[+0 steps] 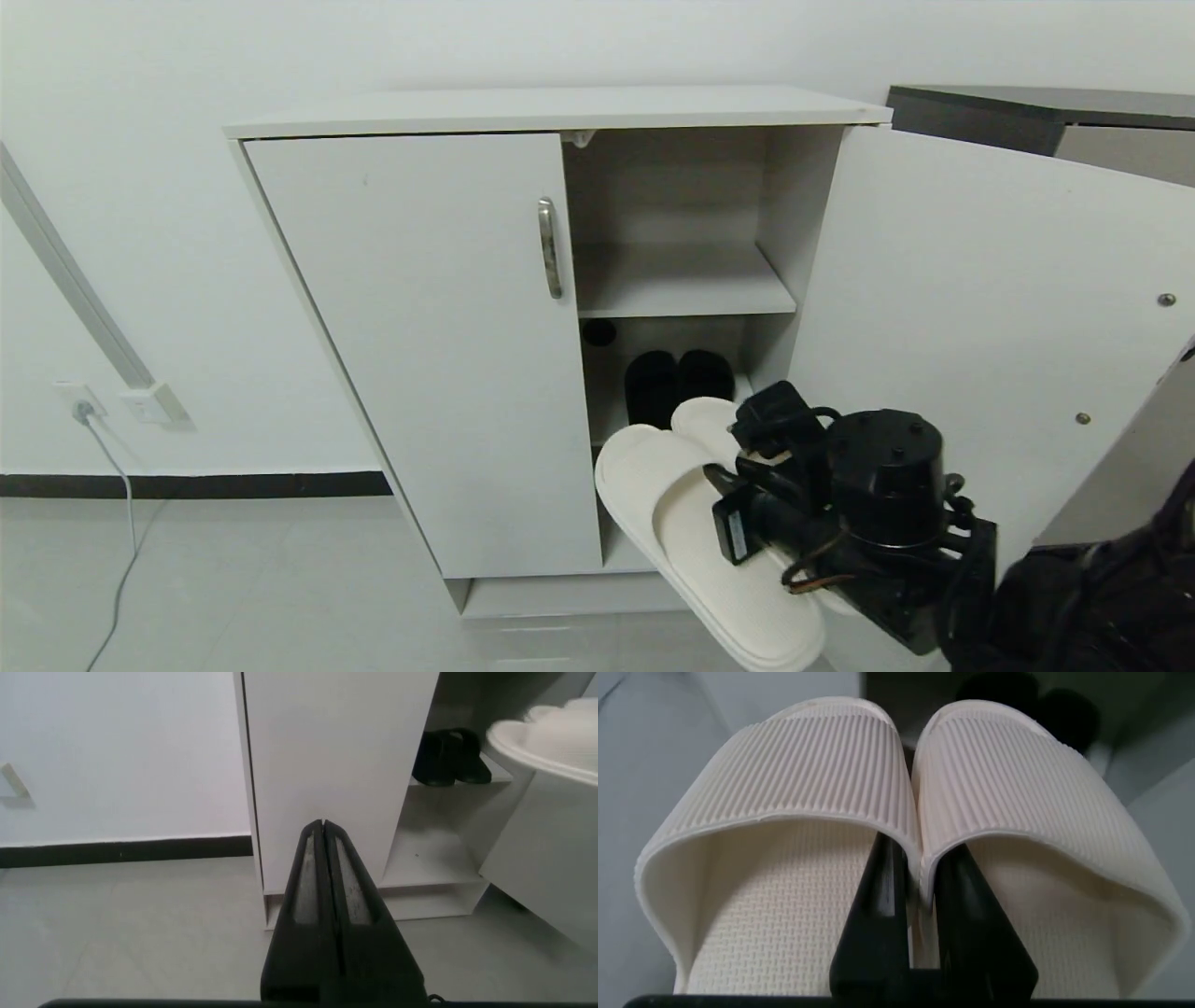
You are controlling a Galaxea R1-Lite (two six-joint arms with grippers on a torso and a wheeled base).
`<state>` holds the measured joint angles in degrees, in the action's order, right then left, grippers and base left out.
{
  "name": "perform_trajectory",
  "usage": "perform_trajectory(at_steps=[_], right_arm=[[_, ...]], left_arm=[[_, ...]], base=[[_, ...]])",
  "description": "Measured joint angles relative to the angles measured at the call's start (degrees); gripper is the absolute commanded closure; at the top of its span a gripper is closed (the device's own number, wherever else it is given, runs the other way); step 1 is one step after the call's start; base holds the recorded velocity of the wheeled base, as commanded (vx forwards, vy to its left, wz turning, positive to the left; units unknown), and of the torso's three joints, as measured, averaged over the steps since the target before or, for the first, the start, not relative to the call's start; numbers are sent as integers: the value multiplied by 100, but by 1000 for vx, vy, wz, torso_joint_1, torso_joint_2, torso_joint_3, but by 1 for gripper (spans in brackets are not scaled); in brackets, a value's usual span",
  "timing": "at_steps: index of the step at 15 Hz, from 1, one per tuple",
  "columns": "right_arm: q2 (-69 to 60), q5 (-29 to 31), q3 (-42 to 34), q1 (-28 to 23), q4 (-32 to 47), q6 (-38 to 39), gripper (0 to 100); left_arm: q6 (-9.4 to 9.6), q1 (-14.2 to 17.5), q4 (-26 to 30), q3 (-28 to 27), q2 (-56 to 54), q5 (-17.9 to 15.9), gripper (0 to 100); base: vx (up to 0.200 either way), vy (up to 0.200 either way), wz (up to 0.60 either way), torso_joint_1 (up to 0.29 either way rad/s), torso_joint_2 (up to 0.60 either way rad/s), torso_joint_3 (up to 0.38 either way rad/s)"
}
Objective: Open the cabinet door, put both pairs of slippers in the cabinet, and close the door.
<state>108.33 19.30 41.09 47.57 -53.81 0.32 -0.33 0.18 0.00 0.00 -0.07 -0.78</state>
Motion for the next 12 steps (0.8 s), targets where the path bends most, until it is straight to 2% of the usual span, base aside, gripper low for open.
perform_trajectory(at_steps=[2,4,6,8,12], right_arm=[[369,996,942,215,772,375,100],[631,1748,1869,367,1599,628,100],[778,2372,2643,419,2103,716,100],[844,2588,3213,397,2475,714,100],[846,2627,4046,265,3191,692,100]], left_arm=[[1,-5,0,0,0,0,100],[1,-5,0,0,0,0,100],[1,-5,0,0,0,-1,100],[1,-5,0,0,0,0,100],[1,-2,0,0,0,-1,100]], base=[[0,0,0,0,0,0],[0,0,0,0,0,0],[0,0,0,0,0,0],[0,0,0,0,0,0],[0,0,0,0,0,0]])
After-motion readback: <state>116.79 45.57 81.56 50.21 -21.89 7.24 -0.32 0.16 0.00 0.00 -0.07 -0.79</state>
